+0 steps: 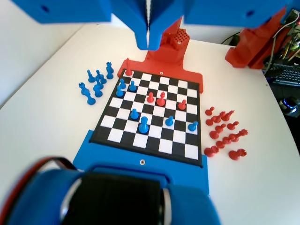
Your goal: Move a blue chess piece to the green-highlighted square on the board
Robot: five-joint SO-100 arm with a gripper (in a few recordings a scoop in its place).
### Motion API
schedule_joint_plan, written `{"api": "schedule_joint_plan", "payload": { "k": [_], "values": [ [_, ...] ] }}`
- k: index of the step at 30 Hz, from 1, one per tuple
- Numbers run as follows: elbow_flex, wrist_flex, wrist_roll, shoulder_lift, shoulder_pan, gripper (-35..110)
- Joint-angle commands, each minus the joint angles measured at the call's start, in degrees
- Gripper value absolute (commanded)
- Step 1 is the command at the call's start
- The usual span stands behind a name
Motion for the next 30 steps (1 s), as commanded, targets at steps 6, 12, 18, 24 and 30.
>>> {"api": "schedule_joint_plan", "payload": {
  "k": [6,12,18,24,30],
  "values": [
    [5.89,-4.83,0.18,8.44,1.14,2],
    [7.82,-9.4,0.18,12.04,3.34,1],
    [7.91,-10.46,0.18,16.44,5.45,1],
    [8.0,-10.81,0.53,18.28,5.54,1],
    [8.0,-11.25,0.35,20.57,5.01,1]
  ]
}}
